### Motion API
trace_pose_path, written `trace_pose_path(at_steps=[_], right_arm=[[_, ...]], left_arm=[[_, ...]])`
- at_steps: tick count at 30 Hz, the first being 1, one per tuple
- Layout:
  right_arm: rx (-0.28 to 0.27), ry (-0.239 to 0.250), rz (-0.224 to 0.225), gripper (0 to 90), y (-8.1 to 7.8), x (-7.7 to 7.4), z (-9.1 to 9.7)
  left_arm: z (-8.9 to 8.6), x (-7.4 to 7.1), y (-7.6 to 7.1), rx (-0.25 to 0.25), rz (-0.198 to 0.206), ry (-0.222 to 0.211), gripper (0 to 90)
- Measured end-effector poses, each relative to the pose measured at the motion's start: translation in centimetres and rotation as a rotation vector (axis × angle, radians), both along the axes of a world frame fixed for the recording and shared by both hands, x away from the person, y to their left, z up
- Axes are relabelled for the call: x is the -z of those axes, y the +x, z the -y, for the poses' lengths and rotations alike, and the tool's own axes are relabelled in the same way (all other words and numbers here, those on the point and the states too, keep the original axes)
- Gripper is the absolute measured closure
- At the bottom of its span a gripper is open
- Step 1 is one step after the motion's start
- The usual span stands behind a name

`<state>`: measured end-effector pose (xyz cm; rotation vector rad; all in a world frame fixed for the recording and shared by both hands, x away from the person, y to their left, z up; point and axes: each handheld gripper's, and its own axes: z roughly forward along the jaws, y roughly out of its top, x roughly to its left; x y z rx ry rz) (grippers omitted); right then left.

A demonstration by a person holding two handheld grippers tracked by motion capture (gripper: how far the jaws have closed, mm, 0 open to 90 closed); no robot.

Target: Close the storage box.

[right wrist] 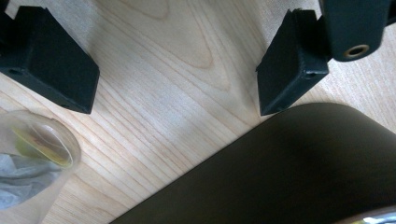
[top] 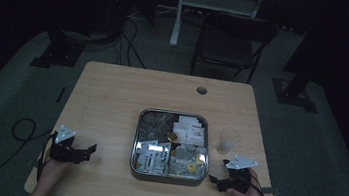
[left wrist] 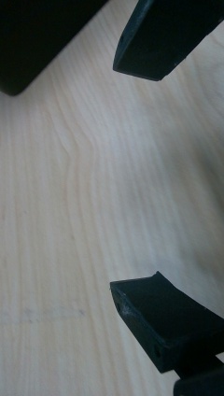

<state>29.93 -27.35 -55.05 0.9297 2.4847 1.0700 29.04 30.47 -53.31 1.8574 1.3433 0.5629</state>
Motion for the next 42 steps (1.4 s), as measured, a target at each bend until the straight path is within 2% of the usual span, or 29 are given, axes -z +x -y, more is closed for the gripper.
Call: trace_pose_path(at_steps=[8,14,23,27,38,42], right_arm=[[0.000,0.001,-0.002,12.7,0.0,0.0,0.0],[0.000,0.001,-0.002,12.7,0.0,0.0,0.0],[0.001,0.000,-0.003,12.7,0.0,0.0,0.0],[0.001,0.000,-0.003,12.7,0.0,0.0,0.0],[0.001,0.000,-0.003,12.7,0.0,0.0,0.0],[0.001,0.000,-0.003,12.7,0.0,0.0,0.0]], left_arm=[[-1.1,0.3,-1.6,-0.046,-0.001,0.001,0.6],[-1.7,0.5,-2.3,-0.068,-0.021,0.021,0.6],[-1.7,0.7,-2.3,-0.140,-0.051,0.036,0.6],[-1.8,0.9,-2.3,-0.162,-0.073,0.058,0.6],[-1.4,1.3,-1.9,-0.168,-0.119,0.100,0.6],[-1.3,1.3,-1.8,-0.170,-0.121,0.109,0.6]])
